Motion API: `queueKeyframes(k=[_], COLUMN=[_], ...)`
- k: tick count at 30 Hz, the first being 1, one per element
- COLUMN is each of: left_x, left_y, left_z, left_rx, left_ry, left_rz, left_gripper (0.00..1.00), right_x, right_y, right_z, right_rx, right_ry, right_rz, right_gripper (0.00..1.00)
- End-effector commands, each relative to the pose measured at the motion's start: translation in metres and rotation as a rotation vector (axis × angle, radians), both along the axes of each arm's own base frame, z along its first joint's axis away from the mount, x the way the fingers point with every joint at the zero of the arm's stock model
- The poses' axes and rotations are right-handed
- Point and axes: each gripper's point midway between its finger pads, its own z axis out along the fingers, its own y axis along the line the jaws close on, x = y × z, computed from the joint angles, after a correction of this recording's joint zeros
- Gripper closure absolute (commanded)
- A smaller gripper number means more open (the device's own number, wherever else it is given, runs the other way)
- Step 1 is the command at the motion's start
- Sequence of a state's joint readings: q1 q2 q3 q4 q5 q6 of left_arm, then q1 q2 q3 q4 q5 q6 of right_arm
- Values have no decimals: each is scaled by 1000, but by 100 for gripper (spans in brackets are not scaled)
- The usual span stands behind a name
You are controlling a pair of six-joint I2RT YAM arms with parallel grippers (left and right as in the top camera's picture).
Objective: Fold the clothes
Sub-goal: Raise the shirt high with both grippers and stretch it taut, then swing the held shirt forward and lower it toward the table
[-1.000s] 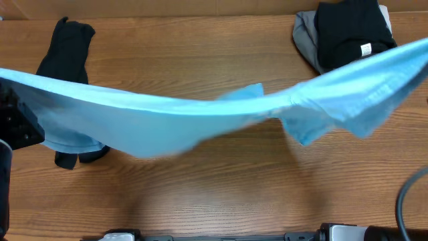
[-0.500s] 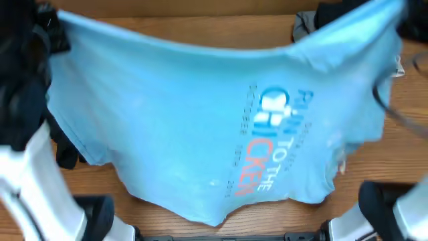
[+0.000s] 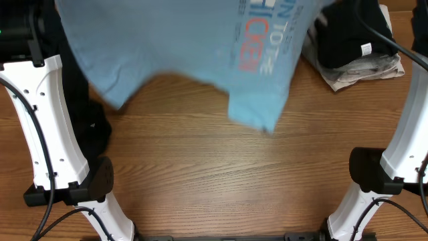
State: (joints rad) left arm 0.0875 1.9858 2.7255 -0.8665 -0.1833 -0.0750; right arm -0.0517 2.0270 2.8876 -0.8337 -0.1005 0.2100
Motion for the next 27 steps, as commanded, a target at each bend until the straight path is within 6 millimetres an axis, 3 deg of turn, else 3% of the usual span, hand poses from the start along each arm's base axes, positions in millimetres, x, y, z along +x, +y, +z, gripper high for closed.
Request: queueKeyframes(k=[1,5,9,15,20,23,27], left_x=[-21,-23,-22,-17,-16,-19,-24], left_y=[7,20,34,42,44,42,41], left_z=[34,22,-19,-126,-203,-225,-223], left_rx=[30,31,11,-44,-91,-107,-111], left_ry=[-84,-33,112,478,731,807,814], left_rz=[5,31,55,63,64,56,58], left_gripper=[96,96,96,96,96,96,96], right_x=[-19,-7,17,54,62,59,54], right_y=[-1,-2,1,6,6,5,4], right_z=[25,14,-18,-105,-161,-175,-182], right_rx=[2,-9,-8,10,-5,-25,-42], right_ry=[-68,-44,37,287,462,516,546], right_rz=[-10,-11,12,58,63,66,69], right_gripper=[96,96,96,96,96,96,96])
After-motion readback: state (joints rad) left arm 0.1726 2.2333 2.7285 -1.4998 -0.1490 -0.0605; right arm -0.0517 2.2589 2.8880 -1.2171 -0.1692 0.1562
